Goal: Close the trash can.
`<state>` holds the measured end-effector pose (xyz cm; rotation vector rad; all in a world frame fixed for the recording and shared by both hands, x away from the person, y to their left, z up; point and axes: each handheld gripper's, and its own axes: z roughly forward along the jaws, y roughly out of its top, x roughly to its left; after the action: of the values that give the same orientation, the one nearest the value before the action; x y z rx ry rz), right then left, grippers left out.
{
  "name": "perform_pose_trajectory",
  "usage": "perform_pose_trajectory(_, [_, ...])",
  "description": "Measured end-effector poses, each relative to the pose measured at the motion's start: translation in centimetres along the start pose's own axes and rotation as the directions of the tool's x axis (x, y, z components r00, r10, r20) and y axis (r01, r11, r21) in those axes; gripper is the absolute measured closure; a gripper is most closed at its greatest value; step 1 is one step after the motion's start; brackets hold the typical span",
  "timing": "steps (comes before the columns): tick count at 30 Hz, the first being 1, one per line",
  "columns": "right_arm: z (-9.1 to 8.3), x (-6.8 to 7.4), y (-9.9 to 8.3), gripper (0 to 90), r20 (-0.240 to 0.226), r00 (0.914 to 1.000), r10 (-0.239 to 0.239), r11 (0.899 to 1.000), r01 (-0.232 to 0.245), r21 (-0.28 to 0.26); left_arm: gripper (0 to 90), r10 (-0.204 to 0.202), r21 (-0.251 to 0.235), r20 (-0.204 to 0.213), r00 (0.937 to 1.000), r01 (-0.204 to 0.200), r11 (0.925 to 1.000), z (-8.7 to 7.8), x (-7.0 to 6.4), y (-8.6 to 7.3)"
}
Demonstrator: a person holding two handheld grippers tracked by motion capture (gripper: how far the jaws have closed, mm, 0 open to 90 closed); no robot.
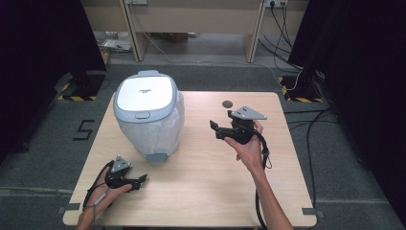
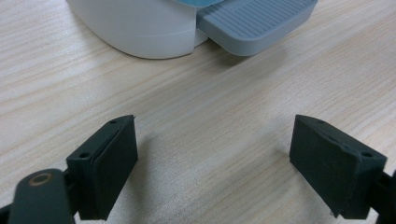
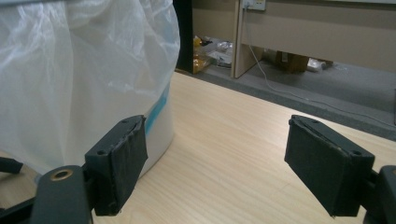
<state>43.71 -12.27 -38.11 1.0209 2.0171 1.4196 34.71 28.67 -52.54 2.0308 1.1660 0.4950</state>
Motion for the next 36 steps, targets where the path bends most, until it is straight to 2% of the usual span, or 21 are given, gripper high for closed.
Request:
perform_pose_trajectory(6, [-0.2,0.3,-1.6,20.9,-0.006,0.9999,-0.015,0.999,0.016,0.028,14.1,-0.001,-0.001,0.0,1.0,0.001,1.0,0.0,0.0,0.0])
perform_pose_trajectory(15, [-0.6,0.7,-2.9,20.9,-0.011,0.9998,-0.019,1.0,0.019,0.018,14.1,-0.001,-0.002,0.0,1.0,0.001,1.0,0.0,0.0,0.0])
perform_pose_trajectory(20, [-0.5,0.9,-3.9,21.0,-0.028,0.9994,0.019,1.0,-0.019,0.005,14.1,0.0,0.0,-0.001,1.0,0.0,1.0,0.0,0.0,0.0])
perform_pose_trajectory(22, [-0.2,0.9,-4.5,20.8,-0.033,0.9992,0.022,0.999,-0.021,0.033,14.1,-0.002,-0.001,0.0,1.0,0.002,1.0,0.0,0.0,0.0])
perform_pose_trajectory(33, [0.0,0.5,-6.8,20.0,-0.027,0.9988,0.04,0.995,-0.037,0.09,14.2,-0.001,0.0,0.002,1.0,0.001,1.0,0.0,0.0,0.0])
perform_pose_trajectory(36, [0.2,0.6,-7.6,20.0,-0.039,0.9983,0.043,0.993,-0.038,0.111,14.3,-0.001,0.0,0.002,1.0,0.001,1.0,0.0,0.0,0.0])
